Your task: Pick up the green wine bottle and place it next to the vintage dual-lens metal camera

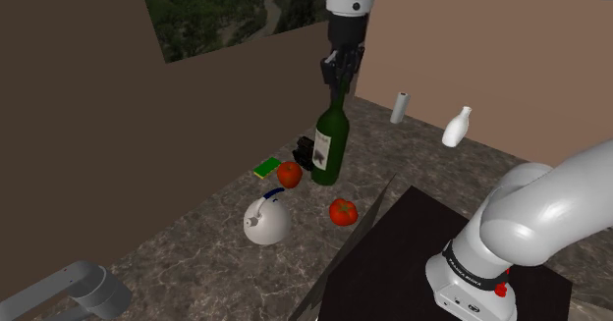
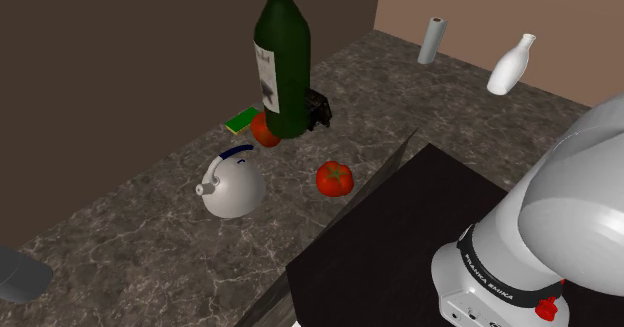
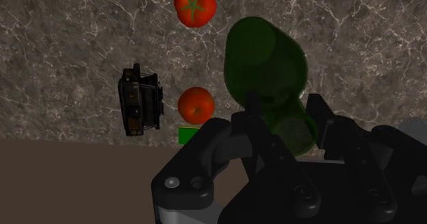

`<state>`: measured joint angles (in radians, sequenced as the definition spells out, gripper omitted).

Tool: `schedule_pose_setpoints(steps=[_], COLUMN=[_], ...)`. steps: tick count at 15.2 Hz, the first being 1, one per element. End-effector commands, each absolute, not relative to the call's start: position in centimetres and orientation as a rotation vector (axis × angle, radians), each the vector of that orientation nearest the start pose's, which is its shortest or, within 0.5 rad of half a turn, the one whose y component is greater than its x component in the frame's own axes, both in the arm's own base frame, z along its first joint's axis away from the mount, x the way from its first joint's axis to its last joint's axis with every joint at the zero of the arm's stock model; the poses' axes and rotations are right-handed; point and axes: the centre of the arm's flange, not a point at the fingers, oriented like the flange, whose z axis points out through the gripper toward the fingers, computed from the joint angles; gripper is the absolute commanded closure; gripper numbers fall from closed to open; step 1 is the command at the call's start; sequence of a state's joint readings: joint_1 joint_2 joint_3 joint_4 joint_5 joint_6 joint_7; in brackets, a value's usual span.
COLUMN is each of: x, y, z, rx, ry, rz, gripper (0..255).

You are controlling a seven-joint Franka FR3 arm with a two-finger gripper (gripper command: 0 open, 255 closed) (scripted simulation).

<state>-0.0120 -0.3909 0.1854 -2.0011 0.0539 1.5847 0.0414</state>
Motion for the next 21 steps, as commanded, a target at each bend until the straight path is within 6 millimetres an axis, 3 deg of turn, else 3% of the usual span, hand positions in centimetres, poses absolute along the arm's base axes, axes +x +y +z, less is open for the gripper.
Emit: schedule_pose_setpoints(steps=[1,21], x=[43.4,55.6], y=[7.2,-14.9], z=[60.8,52.9], rx=[-3.156,-3.156], ry=[-0.184,-0.184], rz=[0.044,0.044], gripper=[255,255])
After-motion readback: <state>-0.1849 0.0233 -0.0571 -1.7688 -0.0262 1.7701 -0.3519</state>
